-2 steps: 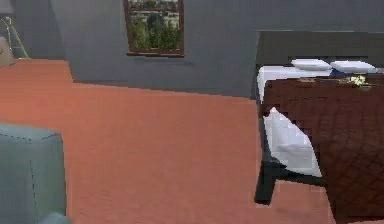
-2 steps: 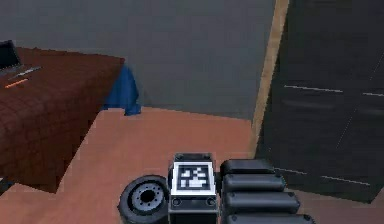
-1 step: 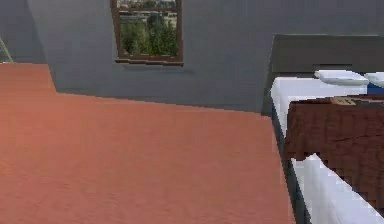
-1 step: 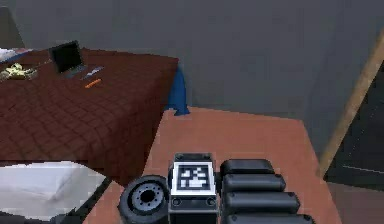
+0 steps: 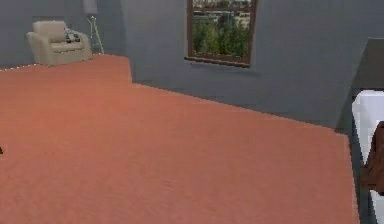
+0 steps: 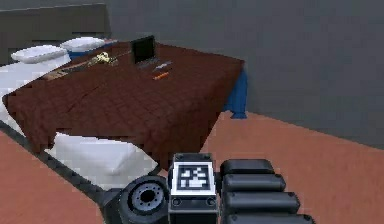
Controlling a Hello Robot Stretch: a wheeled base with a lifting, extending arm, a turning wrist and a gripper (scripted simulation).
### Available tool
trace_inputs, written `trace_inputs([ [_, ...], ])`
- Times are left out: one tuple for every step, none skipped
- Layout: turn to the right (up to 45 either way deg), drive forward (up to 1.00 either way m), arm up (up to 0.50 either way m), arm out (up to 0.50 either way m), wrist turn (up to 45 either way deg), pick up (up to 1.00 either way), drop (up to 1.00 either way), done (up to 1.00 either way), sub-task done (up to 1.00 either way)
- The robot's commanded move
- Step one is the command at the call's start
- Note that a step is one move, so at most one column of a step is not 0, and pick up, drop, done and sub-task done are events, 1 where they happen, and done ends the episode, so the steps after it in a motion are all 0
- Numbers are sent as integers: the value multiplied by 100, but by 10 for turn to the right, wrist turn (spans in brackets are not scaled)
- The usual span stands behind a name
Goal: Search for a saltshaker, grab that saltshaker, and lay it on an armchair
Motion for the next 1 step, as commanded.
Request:
trace_inputs([
  [0, 30, 0, 0, 0, 0, 0, 0, 0],
])
